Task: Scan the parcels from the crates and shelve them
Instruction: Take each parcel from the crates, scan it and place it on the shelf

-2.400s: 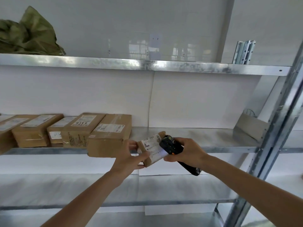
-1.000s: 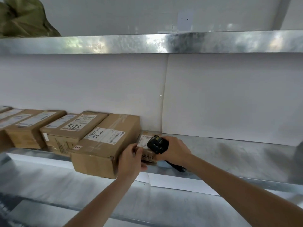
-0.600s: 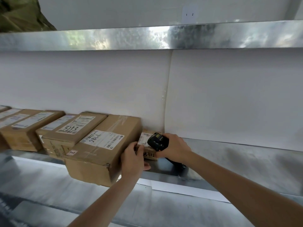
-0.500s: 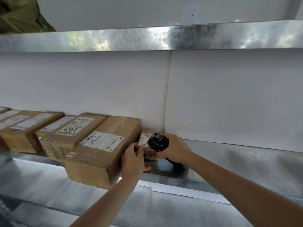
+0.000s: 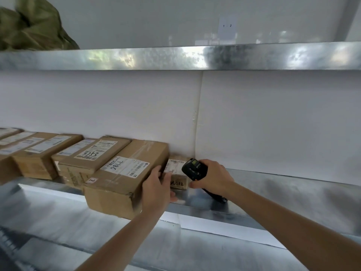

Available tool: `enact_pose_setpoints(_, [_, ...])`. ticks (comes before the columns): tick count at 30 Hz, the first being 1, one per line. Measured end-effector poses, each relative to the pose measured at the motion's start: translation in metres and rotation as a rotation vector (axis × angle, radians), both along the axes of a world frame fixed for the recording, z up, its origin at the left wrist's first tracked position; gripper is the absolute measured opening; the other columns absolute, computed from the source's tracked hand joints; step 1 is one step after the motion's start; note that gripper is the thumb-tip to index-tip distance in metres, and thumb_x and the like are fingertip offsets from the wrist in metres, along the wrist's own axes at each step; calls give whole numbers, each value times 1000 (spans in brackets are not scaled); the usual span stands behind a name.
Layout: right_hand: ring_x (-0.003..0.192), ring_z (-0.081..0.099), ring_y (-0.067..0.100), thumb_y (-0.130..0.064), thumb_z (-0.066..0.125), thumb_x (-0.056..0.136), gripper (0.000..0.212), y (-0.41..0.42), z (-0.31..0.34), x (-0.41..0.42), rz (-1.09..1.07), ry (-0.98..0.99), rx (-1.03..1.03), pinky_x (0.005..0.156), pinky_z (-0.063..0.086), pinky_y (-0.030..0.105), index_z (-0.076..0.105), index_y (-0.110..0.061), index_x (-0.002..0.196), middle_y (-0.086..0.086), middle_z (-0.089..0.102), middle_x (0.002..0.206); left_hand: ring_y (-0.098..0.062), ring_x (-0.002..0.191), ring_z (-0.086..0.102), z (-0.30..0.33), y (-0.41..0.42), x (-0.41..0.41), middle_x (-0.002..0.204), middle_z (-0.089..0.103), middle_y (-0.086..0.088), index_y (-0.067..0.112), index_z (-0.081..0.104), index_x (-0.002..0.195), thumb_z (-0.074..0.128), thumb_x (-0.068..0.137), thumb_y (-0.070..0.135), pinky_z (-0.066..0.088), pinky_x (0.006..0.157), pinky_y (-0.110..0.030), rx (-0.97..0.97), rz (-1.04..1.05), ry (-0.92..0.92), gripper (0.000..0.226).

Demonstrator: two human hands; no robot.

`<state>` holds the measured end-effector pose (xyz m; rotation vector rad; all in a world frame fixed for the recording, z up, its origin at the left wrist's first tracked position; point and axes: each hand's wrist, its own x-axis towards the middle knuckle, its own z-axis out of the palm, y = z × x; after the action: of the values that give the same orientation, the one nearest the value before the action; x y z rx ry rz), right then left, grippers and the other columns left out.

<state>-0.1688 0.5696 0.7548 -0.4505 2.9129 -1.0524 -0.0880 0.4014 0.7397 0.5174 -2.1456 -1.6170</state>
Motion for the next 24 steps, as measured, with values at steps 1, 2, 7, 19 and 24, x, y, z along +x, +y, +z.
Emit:
enact_pose_setpoints(1, [95,65,16,-54,85,51,71,3,5,4,-3,9,7,88,57,41,62,-39,116,-13,68,100,-27,64,74,4,0,5,115,60,5,17,44,148,57,102,23,63,54,-41,-24,-6,8,48])
enact_pose_setpoints(2, [95,65,15,-53,86,53,69,7,10,9,-4,17,11,87,57,41,62,-39,116,-14,68,100,-24,63,74,7,0,9,112,62,6,19,47,145,56,102,24,63,55,-42,-63,-15,19,44])
enact_pose_setpoints(7, [96,65,17,-55,87,57,74,14,41,37,-4,65,35,87,57,39,61,-41,125,-12,69,106,-22,89,71,28,-6,37,110,67,0,25,59,116,57,100,30,63,67,-45,-254,-72,86,17])
enact_pose_setpoints(19, [106,64,17,-49,88,62,85,-89,125,143,124,154,42,94,55,39,53,-45,139,-13,65,116,-11,109,66,104,-120,149,120,66,11,22,63,132,66,96,33,50,95,-26,-333,11,237,38])
enact_pose_setpoints(24, [108,64,14,-41,91,66,75,-207,146,209,300,174,0,86,50,26,59,-40,134,-11,67,116,-8,90,70,117,-240,237,112,70,11,35,61,132,64,96,34,59,84,-38,-370,86,215,36])
